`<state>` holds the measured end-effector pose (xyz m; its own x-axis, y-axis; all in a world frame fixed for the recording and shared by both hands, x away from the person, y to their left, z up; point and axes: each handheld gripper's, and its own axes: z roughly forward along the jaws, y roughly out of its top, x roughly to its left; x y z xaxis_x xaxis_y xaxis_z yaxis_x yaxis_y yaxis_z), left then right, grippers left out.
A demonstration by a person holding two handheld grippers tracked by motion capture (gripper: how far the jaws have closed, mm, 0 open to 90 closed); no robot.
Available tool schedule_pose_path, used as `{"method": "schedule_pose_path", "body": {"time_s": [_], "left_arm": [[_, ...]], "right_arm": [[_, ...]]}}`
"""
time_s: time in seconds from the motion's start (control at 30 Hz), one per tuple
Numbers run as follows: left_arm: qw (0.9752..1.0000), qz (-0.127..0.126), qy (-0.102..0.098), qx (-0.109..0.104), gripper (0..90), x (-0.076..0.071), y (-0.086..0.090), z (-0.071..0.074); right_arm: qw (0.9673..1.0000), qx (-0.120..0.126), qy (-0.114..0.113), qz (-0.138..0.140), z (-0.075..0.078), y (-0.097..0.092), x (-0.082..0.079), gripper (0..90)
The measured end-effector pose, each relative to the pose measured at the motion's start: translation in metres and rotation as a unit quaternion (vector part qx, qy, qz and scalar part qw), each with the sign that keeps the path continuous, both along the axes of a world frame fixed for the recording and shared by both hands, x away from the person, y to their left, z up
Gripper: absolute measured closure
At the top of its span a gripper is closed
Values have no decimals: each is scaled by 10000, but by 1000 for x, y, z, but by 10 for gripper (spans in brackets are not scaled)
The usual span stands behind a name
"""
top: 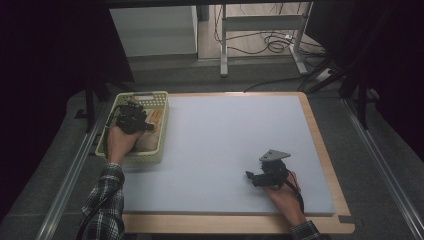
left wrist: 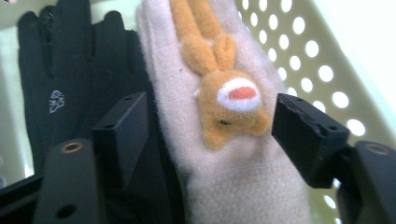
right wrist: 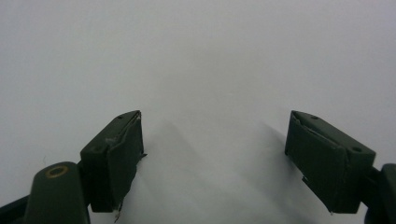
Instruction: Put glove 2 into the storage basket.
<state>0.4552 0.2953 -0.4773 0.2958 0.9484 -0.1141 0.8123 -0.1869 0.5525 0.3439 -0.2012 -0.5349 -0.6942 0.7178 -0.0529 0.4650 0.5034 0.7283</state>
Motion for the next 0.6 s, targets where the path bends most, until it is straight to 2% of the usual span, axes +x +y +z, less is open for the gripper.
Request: {"method": "schedule_pose_path", "body": {"time_s": [0.2,0.3,0.47,0.6], "left_arm": [[9995,51,-276,-175,143,-8,6,4],[9993,35,-349,-156,108,-12,9,6],[9985,-52,-453,-298,82,-21,14,10],[9979,-119,-540,-333,60,-27,17,13]], "right_arm": [[10000,-1,-1,0,0,0,0,189],[10000,-3,-3,1,0,0,0,189],[10000,-6,-5,-1,0,0,0,189],[10000,-8,-6,-1,0,0,0,189]]}}
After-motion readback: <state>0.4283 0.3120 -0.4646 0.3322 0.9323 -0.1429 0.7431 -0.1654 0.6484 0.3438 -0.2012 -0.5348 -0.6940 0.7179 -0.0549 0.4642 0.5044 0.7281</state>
